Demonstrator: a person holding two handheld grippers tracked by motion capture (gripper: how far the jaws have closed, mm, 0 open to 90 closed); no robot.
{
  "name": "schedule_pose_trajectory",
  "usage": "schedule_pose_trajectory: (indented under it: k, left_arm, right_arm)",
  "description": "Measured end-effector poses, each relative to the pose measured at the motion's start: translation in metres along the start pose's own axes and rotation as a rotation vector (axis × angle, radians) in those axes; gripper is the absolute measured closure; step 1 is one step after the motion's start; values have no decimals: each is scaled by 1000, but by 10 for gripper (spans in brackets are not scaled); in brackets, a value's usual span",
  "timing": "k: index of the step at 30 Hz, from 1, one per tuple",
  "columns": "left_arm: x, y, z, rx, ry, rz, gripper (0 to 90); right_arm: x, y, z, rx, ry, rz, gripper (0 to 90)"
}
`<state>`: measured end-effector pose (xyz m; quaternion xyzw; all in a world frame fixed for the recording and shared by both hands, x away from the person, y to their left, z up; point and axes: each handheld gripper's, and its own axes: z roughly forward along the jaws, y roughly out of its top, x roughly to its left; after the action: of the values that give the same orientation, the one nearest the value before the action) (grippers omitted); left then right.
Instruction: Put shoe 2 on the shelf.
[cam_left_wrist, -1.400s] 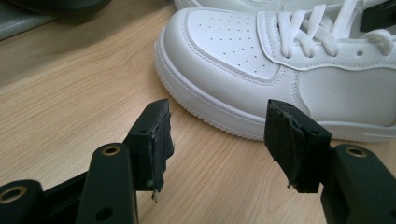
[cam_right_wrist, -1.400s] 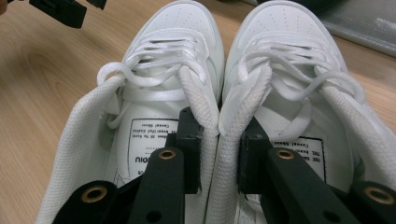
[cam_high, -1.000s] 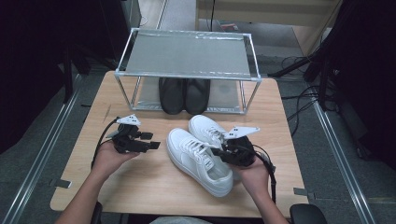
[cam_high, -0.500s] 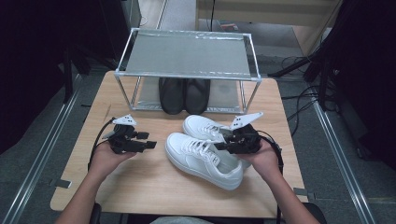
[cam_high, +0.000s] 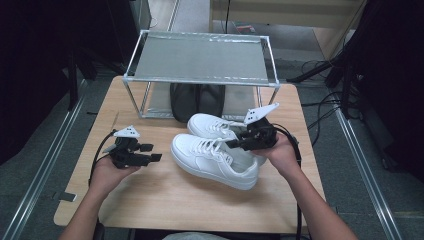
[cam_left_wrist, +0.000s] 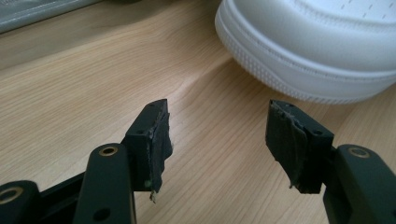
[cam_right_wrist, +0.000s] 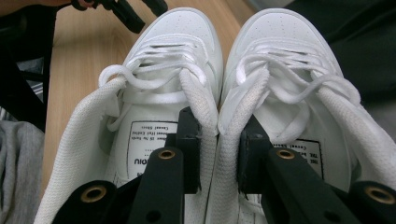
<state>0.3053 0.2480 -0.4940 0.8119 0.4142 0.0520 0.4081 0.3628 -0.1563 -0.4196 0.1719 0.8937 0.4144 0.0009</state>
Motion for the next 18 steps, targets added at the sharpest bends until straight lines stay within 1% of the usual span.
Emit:
schedule_pose_trajectory:
  k: [4, 7, 11, 12, 13, 16, 18]
  left_arm:
    - [1, -3, -3, -2, 7, -3, 402]
    - [1, -5, -5, -10, 11, -16, 401]
    - [4, -7, -7, -9, 11, -18, 400]
    - [4, -8, -7, -11, 13, -25, 400]
    - [4, -8, -7, -9, 17, -23, 400]
    - [5, -9, -7, -8, 17, -27, 400]
    - [4, -9, -7, -7, 18, -25, 400]
  right_arm:
    - [-3, 16, -3, -11, 11, -34, 761]
    - [-4, 29, -6, -21, 21, -41, 761]
    - [-5, 44, -12, -35, 35, -59, 760]
    - [-6, 48, -13, -41, 40, -64, 760]
    - [-6, 51, -14, -46, 54, -60, 761]
    - [-6, 60, -16, -52, 77, -64, 760]
    - [-6, 63, -17, -54, 79, -71, 761]
